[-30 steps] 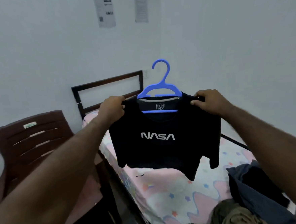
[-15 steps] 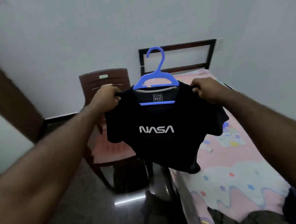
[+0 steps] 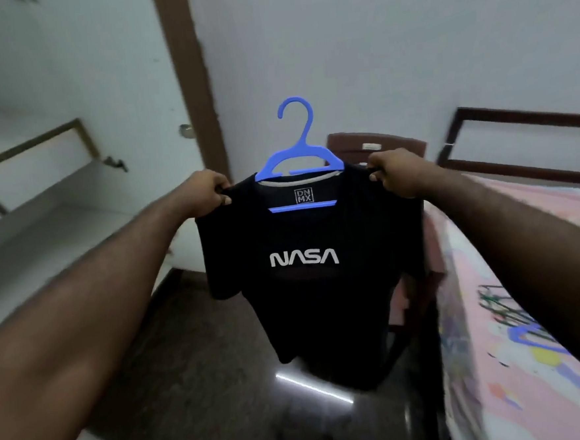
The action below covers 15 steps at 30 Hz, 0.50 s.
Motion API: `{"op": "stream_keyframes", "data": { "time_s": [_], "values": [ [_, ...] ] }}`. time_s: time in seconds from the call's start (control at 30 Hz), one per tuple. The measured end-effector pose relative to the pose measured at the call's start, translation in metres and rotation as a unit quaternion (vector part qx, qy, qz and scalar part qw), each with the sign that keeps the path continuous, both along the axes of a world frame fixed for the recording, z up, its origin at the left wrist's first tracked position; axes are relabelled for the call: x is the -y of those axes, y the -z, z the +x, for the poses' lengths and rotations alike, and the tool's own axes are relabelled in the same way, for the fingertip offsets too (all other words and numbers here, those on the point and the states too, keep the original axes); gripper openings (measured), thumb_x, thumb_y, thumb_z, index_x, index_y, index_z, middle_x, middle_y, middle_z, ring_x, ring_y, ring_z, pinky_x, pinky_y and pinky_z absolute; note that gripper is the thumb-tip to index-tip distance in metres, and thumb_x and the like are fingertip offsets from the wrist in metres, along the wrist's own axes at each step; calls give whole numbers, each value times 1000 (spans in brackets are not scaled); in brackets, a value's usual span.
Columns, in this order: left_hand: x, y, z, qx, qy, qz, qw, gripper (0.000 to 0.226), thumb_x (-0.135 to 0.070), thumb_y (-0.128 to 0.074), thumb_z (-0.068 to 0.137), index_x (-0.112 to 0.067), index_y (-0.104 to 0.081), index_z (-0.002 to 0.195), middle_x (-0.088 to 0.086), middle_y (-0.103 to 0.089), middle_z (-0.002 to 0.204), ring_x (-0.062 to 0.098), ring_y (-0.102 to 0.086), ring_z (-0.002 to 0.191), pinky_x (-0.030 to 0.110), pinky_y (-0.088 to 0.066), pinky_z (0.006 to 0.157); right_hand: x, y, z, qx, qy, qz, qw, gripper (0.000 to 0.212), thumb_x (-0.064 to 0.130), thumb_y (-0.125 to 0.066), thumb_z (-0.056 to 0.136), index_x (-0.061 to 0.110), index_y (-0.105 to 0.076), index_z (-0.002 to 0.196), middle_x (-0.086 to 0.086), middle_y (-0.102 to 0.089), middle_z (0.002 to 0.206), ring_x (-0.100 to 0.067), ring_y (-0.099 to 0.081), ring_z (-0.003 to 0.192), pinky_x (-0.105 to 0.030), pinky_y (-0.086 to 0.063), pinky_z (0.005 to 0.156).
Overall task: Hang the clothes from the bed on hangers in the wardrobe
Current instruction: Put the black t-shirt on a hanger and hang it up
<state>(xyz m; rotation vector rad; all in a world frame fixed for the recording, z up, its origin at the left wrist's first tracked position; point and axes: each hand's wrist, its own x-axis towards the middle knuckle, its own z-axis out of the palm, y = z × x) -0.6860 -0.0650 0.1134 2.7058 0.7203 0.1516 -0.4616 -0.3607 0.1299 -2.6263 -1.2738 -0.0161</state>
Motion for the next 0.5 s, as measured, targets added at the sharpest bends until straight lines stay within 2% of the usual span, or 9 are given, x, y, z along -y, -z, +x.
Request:
{"op": "stream_keyframes", "data": {
  "time_s": [0.13, 0.27, 0.4, 0.5],
  "values": [
    [-63, -4, -56, -1, -66, 28, 997, 24, -10, -68, 87, -3, -67, 110, 17, -66, 109, 31, -59, 102, 26, -37, 75, -101, 8, -18, -4, -58, 5, 998, 17, 14, -56, 96, 7, -64, 110, -15, -65, 106, -34, -57, 106, -32, -42, 80],
    [-117, -11, -109, 67, -158, 93, 981, 16, -13, -62, 90, -10, -67, 105, 14, -66, 104, 32, -60, 99, 36, -48, 81, -191, 17, -38, 54, -108, 112, 986, 17, 14, -53, 94, 12, -65, 106, -17, -67, 106, -39, -60, 98, -40, -45, 79],
    [-158, -14, -148, 34, -216, 121, 968, 12, -18, -59, 92, -16, -65, 102, 9, -64, 98, 27, -60, 90, 35, -46, 72, -281, 14, -54, 63, -163, 64, 983, 16, 16, -53, 93, 13, -64, 104, -21, -66, 105, -40, -59, 98, -42, -49, 79],
    [-186, -15, -169, 40, -258, 136, 956, 16, -18, -57, 93, -16, -65, 107, 8, -65, 99, 25, -59, 89, 35, -44, 71, -341, 10, -63, 62, -197, 87, 975, 16, 16, -52, 94, 10, -63, 104, -22, -65, 105, -41, -59, 99, -42, -49, 80]
  ]
}}
